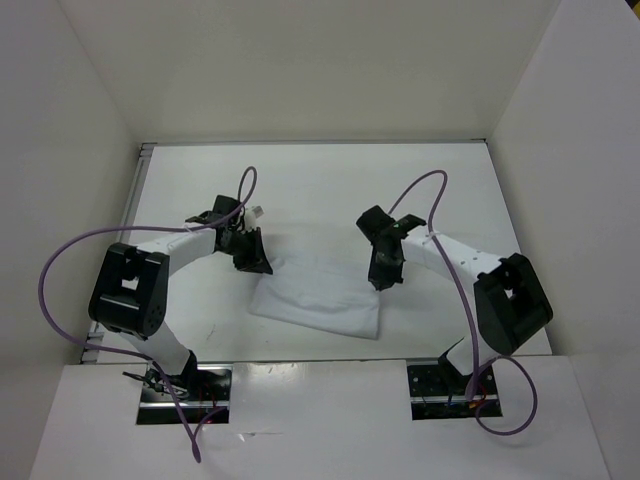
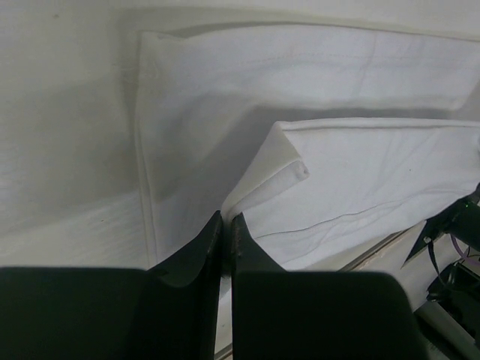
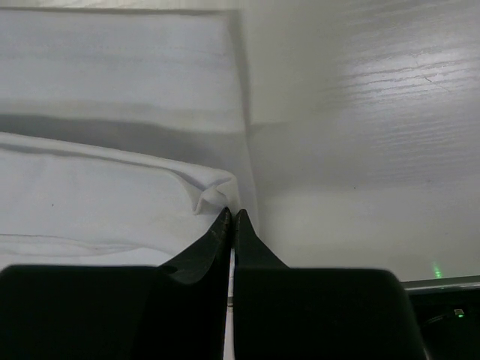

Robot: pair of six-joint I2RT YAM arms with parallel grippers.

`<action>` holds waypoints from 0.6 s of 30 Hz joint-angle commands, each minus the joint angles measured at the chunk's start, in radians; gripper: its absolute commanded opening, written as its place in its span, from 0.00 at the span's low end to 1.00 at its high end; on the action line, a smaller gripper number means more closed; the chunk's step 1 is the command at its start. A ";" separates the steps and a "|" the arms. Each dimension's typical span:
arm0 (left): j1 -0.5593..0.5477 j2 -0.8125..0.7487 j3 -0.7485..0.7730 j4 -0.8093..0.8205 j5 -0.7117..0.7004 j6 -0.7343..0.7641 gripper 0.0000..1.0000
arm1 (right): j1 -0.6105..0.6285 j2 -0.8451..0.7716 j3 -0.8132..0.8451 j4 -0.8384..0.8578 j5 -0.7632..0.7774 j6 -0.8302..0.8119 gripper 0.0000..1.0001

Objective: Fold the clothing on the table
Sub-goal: Fold the skirt

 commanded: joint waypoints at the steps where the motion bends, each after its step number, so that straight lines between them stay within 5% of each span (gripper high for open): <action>1: 0.003 0.002 0.045 -0.007 -0.052 -0.008 0.08 | 0.009 0.011 0.059 0.019 0.059 0.005 0.00; 18: 0.003 0.048 0.189 -0.048 -0.087 -0.017 0.08 | 0.009 0.110 0.191 0.029 0.120 -0.038 0.00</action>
